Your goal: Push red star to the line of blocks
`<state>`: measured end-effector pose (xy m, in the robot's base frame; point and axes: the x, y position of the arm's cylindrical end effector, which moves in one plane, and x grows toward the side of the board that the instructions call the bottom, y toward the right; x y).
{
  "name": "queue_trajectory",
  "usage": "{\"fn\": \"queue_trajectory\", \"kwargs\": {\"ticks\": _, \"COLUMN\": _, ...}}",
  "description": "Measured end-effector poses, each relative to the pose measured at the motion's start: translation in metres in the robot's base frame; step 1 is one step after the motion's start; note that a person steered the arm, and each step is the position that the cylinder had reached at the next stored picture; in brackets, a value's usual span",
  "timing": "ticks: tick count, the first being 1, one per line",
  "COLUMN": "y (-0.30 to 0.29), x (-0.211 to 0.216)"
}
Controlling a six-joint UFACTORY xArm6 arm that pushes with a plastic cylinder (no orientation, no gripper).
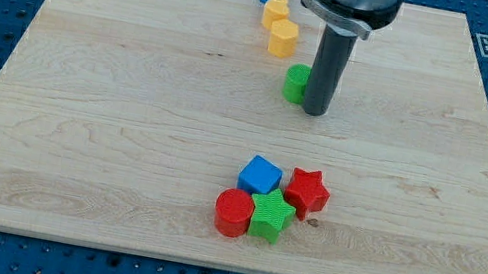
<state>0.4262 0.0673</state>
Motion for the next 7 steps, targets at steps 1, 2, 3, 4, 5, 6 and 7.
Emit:
{"fn": "queue_trajectory", "kwargs": {"ticks": 1, "y": -0.002, "x": 0.001}}
{"fn": "queue_trajectory", "kwargs": {"ticks": 2, "y": -0.007, "x": -0.011}}
{"fn": "queue_trajectory", "kwargs": {"ticks": 3, "y": -0.015, "x": -0.023}}
{"fn": "queue_trajectory", "kwargs": {"ticks": 4, "y": -0.009, "x": 0.003}}
{"fn": "queue_trajectory", "kwargs": {"ticks": 5, "y": 0.027, "x": 0.057}}
{"fn": "queue_trajectory", "kwargs": {"ticks": 6, "y": 0.080, "x": 0.076}}
{"fn": "queue_trajectory", "kwargs": {"ticks": 7, "y": 0.091, "x": 0.133}}
